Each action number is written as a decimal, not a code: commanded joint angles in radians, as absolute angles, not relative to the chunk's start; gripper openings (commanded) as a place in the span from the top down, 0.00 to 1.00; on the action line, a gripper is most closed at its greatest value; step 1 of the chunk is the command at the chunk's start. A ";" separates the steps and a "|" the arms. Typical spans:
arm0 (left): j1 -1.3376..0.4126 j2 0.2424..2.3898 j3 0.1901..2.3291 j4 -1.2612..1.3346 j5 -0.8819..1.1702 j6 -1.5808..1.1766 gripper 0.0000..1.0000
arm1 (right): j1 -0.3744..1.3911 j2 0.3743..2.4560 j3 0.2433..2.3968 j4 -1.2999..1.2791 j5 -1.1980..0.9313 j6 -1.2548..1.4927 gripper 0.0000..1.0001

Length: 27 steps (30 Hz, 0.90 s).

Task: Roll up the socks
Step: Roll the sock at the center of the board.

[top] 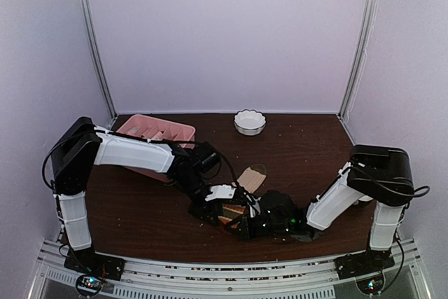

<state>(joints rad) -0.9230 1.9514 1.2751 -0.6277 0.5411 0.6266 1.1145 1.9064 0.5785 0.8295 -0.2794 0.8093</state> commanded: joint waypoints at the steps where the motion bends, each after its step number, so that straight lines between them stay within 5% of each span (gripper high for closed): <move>1: -0.920 1.977 1.293 -0.586 0.481 0.595 0.62 | 1.103 1.954 0.552 0.761 -0.267 0.843 1.00; 18: -0.922 1.964 1.219 -0.549 0.296 0.623 0.68 | 1.089 1.985 0.537 0.813 -0.315 0.890 1.00; 27: -0.912 1.855 1.321 -0.662 0.289 0.603 0.39 | 1.090 1.994 0.558 0.683 -0.335 0.863 1.00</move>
